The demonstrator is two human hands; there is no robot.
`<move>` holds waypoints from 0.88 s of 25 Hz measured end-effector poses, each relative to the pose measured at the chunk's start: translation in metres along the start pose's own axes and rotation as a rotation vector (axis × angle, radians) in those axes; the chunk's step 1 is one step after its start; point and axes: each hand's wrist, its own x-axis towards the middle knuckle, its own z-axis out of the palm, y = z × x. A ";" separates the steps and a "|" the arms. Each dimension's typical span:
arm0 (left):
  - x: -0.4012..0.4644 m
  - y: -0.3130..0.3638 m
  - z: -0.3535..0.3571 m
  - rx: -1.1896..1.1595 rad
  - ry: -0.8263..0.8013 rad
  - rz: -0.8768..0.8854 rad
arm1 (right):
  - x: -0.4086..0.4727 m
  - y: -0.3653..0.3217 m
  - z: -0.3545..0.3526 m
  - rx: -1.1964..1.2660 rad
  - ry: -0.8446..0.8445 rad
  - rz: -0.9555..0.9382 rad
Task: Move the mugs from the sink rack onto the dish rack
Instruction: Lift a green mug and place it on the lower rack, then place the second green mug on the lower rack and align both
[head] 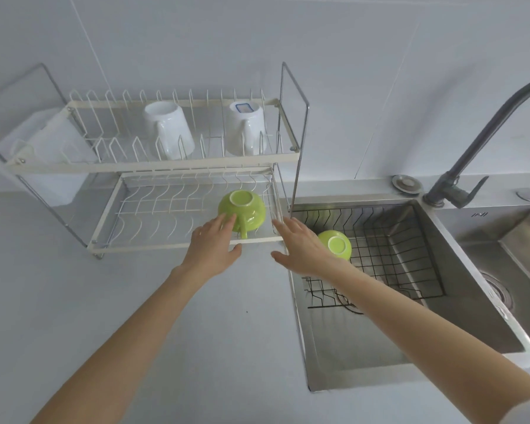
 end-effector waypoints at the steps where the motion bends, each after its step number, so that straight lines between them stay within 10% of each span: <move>1: -0.004 0.005 0.002 0.026 -0.009 0.000 | -0.006 0.005 0.001 -0.011 0.007 0.001; 22: 0.036 0.158 0.070 0.101 -0.251 0.068 | -0.035 0.177 0.009 -0.022 -0.139 0.132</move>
